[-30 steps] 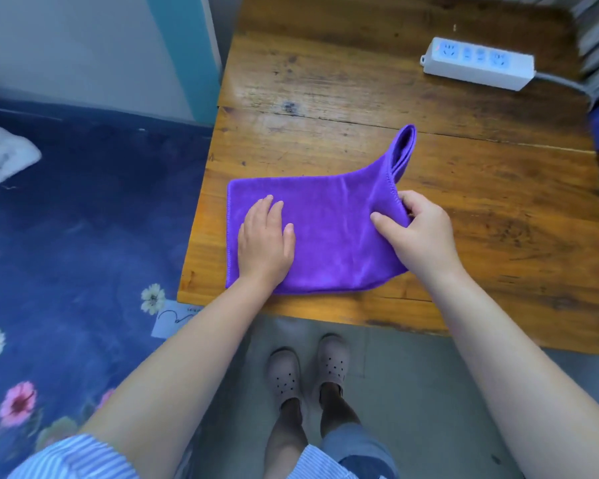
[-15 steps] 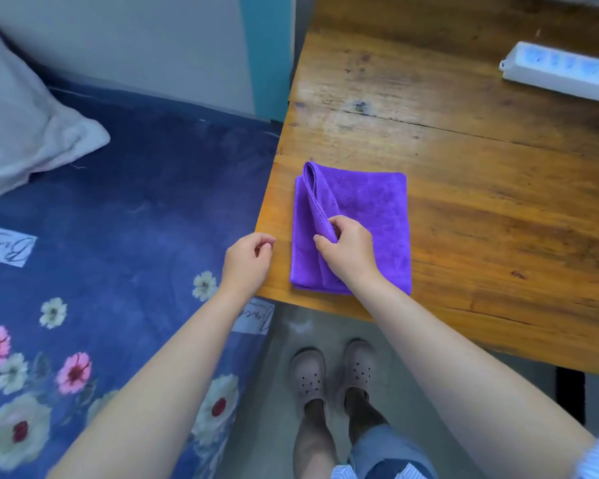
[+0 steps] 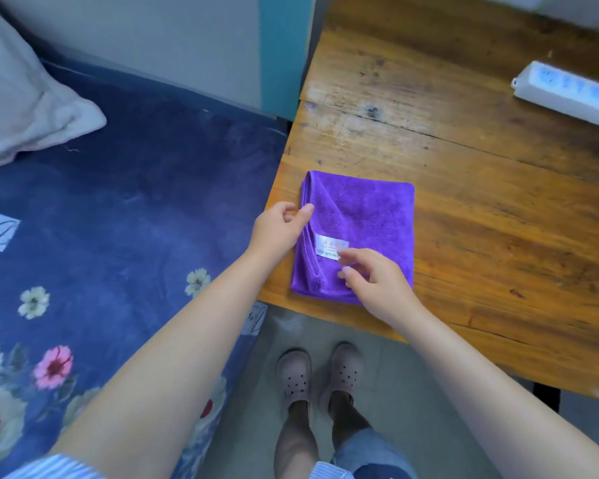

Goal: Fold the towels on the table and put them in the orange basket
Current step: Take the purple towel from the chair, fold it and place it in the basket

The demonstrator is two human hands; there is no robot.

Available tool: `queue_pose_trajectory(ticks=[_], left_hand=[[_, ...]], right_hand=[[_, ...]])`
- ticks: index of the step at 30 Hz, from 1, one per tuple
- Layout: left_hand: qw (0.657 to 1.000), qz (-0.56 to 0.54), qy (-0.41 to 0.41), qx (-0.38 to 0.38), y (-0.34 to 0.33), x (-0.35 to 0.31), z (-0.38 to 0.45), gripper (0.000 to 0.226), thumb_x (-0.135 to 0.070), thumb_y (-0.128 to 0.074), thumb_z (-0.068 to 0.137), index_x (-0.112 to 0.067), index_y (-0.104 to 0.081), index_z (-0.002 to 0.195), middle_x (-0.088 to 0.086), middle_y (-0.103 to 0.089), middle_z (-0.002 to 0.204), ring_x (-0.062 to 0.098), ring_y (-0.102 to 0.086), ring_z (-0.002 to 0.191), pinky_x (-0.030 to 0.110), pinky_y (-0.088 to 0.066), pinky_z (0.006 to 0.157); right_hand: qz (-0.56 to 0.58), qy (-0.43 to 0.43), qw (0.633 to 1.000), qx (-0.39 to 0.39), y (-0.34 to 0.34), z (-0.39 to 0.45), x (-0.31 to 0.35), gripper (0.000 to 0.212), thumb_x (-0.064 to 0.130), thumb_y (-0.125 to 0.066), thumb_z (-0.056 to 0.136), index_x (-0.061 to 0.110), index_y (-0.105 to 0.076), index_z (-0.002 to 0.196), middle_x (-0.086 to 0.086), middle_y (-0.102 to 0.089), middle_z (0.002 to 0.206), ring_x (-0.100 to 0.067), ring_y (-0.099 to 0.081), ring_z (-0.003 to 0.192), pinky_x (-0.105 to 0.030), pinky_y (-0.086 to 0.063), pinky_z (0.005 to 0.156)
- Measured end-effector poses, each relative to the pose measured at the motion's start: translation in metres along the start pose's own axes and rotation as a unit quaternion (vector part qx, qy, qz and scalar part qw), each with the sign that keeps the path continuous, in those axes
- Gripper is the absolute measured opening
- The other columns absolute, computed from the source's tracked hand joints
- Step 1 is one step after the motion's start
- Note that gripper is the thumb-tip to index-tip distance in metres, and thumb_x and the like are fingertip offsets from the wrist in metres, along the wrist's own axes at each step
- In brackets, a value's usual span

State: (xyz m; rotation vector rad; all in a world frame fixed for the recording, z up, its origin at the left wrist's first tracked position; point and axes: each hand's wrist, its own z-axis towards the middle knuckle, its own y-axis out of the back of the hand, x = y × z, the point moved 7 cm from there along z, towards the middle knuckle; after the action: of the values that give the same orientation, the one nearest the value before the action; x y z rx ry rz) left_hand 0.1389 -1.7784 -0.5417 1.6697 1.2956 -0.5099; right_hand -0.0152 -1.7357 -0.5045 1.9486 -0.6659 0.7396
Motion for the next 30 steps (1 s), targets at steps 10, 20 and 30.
queue_pose_trajectory(ticks=[10, 20, 30], left_hand=[[0.982, 0.165, -0.044, -0.078, -0.023, -0.005, -0.011, 0.038, -0.024, -0.046, 0.094, -0.008, -0.044, 0.128, 0.014, -0.052, 0.121, 0.030, -0.048, 0.113, 0.036, -0.040, 0.090], [0.894, 0.434, -0.087, -0.073, -0.013, 0.008, -0.010, 0.055, -0.037, -0.038, 0.095, -0.010, -0.026, 0.141, 0.015, -0.046, 0.128, 0.033, -0.043, 0.111, 0.042, -0.036, 0.085], [0.927, 0.234, -0.283, -0.080, -0.014, -0.033, -0.046, 0.041, -0.016, -0.045, 0.087, 0.008, -0.053, 0.120, 0.024, -0.054, 0.126, 0.039, -0.047, 0.121, 0.028, -0.028, 0.103]], right_hand=[[-0.290, 0.075, 0.947, -0.115, 0.051, 0.048, -0.025, 0.047, 0.020, -0.047, 0.092, 0.011, -0.038, 0.137, -0.011, -0.022, 0.152, -0.032, -0.011, 0.142, -0.048, -0.009, 0.113], [-0.257, 0.007, 0.960, -0.112, 0.045, 0.067, -0.060, 0.052, 0.033, -0.036, 0.096, 0.022, -0.020, 0.144, -0.003, -0.003, 0.156, -0.025, 0.002, 0.144, -0.043, -0.003, 0.115], [-0.389, 0.213, 0.889, -0.114, 0.005, -0.038, -0.046, 0.044, 0.029, -0.050, 0.080, 0.002, -0.063, 0.112, -0.019, -0.060, 0.121, -0.042, -0.056, 0.110, -0.058, -0.046, 0.084]])
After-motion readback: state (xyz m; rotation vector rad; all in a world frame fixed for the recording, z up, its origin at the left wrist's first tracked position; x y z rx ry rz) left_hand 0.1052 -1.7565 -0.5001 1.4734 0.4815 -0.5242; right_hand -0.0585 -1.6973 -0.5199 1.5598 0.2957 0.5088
